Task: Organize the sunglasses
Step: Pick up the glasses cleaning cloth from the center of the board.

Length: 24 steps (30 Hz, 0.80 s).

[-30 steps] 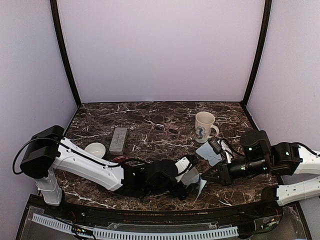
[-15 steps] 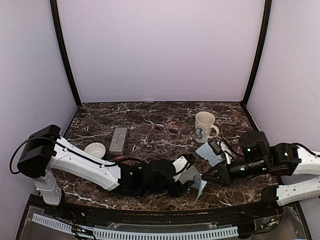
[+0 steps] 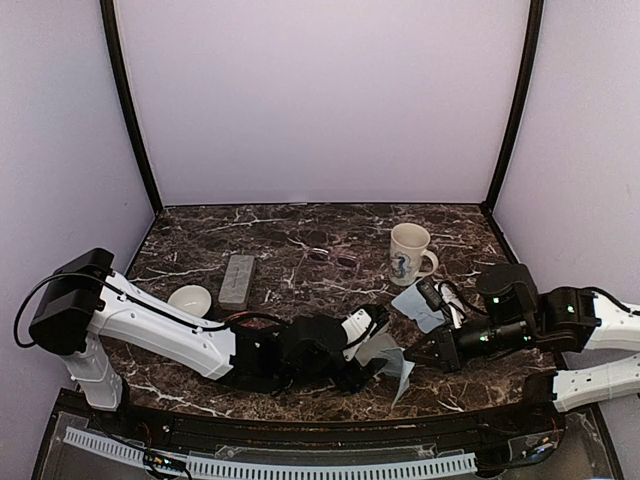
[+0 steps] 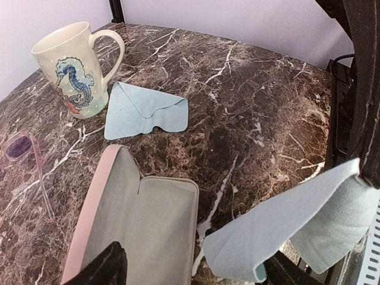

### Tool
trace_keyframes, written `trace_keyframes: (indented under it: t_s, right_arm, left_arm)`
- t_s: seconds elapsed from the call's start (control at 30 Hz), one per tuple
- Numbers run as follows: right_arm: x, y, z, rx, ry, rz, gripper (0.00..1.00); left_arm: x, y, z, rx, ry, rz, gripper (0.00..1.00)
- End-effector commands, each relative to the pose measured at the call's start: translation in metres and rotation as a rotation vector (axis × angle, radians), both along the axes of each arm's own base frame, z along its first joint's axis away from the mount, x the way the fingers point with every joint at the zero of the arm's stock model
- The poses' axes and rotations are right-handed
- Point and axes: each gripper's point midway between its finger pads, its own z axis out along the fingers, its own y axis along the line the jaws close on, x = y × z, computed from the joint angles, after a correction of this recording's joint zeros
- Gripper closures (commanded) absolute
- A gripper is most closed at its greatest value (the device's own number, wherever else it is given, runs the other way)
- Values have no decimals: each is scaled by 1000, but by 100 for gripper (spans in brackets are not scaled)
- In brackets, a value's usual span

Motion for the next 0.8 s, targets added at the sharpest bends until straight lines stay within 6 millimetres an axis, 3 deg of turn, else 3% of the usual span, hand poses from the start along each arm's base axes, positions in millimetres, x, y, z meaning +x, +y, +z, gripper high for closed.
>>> trace_keyframes:
  t_s: [0.0, 0.77]
  right_arm:
    - [1, 1, 0, 15, 4, -3, 100]
    - [2, -1, -5, 2, 10, -4, 100]
  left_arm:
    - [-2, 7, 9, -8, -3, 6, 27]
    - [7, 17, 4, -52, 98, 67, 29]
